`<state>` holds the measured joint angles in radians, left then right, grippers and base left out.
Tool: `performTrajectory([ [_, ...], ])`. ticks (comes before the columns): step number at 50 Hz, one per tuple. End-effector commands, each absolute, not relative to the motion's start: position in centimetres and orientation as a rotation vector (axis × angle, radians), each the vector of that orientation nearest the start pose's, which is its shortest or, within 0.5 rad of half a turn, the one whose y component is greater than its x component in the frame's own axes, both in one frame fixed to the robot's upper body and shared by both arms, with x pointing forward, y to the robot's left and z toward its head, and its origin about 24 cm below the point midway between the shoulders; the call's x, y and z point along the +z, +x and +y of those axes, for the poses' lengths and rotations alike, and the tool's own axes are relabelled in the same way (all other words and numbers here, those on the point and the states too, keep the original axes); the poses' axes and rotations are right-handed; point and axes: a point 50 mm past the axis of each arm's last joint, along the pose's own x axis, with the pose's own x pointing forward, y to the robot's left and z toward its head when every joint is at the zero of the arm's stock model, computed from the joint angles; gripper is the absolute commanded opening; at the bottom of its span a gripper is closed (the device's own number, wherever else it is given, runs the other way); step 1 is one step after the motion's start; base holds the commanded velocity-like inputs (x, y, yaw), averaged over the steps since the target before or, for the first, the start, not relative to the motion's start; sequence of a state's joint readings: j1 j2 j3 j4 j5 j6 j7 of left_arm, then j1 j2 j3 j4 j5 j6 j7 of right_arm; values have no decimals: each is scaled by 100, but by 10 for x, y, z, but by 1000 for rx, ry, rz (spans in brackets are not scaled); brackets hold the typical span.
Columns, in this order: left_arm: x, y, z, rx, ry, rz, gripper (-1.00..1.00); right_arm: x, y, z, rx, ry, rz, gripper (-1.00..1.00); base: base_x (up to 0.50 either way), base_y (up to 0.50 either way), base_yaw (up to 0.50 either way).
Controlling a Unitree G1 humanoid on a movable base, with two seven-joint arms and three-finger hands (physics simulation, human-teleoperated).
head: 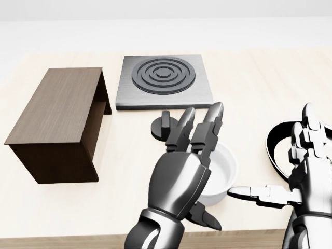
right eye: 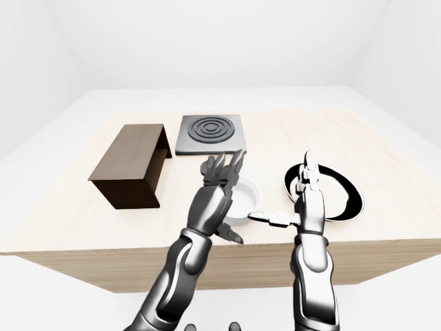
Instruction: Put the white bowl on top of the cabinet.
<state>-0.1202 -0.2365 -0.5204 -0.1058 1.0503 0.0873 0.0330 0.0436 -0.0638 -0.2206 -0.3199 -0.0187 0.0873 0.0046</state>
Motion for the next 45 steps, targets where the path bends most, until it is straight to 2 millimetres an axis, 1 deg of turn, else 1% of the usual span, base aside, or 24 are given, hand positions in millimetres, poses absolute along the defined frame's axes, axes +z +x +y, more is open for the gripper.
performTrajectory([
  [1, 106, 244, -24, -303, 951, -424, 100, 110, 230, -218, -240, -115, -229, 100, 0, 0, 0],
  [6, 99, 251, -23, -293, 998, -403, 100, 112, 228, -220, -243, -111, -241, 100, 0, 0, 0],
  [9, 96, 251, -24, -305, 1018, -392, 100, 111, 229, -220, -245, -109, -235, 100, 0, 0, 0],
  [16, 87, 251, -34, -353, 1136, -382, 100, 116, 227, -222, -249, -103, -259, 100, 0, 0, 0],
  [20, 84, 250, -37, -368, 1155, -374, 100, 118, 226, -223, -249, -103, -264, 100, 0, 0, 0],
  [28, 61, 255, -39, -434, 1239, -300, 100, 117, 225, -222, -247, -102, -263, 100, 0, 0, 0],
  [36, 60, 255, -39, -432, 1235, -294, 100, 116, 225, -222, -246, -102, -258, 100, 0, 0, 0],
  [37, 56, 260, -38, -428, 1229, -278, 100, 115, 225, -220, -241, -105, -252, 100, 0, 0, 0],
  [45, 54, 265, -39, -432, 1257, -276, 100, 115, 224, -219, -236, -105, -251, 100, 0, 0, 0],
])
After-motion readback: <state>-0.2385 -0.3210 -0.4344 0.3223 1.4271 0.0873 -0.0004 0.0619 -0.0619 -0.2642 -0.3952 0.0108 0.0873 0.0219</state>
